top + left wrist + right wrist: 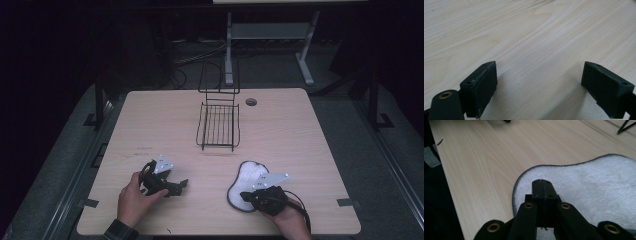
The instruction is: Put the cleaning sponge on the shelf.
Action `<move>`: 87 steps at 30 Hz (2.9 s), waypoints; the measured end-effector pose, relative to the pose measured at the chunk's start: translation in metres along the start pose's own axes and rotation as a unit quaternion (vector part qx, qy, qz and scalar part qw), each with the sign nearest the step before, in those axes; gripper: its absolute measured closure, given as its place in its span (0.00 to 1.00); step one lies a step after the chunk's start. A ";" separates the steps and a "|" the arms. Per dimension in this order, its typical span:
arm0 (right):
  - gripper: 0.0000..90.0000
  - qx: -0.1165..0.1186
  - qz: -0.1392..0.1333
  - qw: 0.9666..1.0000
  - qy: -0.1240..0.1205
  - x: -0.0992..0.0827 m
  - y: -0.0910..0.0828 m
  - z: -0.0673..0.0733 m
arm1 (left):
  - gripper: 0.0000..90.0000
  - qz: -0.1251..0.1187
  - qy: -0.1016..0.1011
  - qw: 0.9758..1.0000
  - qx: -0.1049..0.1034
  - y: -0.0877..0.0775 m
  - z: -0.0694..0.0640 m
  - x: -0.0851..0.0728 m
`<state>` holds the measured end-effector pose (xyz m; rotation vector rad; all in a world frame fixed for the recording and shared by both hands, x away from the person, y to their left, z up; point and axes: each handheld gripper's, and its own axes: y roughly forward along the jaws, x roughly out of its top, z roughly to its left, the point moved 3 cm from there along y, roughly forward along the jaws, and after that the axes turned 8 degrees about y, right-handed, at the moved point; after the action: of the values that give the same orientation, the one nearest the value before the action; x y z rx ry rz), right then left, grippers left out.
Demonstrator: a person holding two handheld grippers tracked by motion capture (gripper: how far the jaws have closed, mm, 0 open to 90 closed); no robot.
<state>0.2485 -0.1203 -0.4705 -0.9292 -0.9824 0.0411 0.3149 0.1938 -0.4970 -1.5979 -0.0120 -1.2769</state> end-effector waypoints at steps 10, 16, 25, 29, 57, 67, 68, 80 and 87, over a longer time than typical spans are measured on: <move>1.00 -0.009 0.010 1.000 0.008 -0.004 -0.001 -0.008 | 0.14 0.000 -0.001 1.000 0.001 0.000 0.000 0.000; 1.00 -0.019 0.011 1.000 0.019 -0.007 -0.008 -0.020 | 0.14 0.000 -0.001 1.000 0.001 0.000 0.000 0.000; 1.00 -0.044 0.010 0.998 0.042 -0.016 -0.023 -0.038 | 0.14 0.000 -0.001 1.000 0.001 0.000 0.000 0.000; 1.00 -0.059 0.009 0.997 0.049 -0.020 -0.031 -0.049 | 0.14 0.000 -0.001 1.000 0.001 0.000 0.000 0.000; 0.90 -0.115 -0.010 0.986 0.118 -0.034 -0.069 -0.112 | 0.14 0.000 -0.001 1.000 0.001 0.000 0.000 0.000; 0.46 -0.102 0.004 0.986 0.129 -0.012 -0.062 -0.113 | 0.14 0.001 -0.001 1.000 0.001 0.000 0.000 0.000; 0.41 -0.105 0.006 0.986 0.128 -0.010 -0.059 -0.113 | 0.14 0.000 -0.001 1.000 0.001 0.000 0.000 0.000; 0.16 -0.124 0.020 0.984 0.124 0.011 -0.035 -0.126 | 0.14 0.000 -0.001 1.000 0.001 0.000 0.000 0.000; 0.15 -0.125 0.039 0.984 0.118 0.011 -0.023 -0.129 | 0.14 0.000 -0.001 1.000 0.001 0.000 0.000 0.000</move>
<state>0.3402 -0.2144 -0.4753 -1.1734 -0.7405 -0.1275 0.3152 0.1936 -0.4970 -1.5977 -0.0140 -1.2741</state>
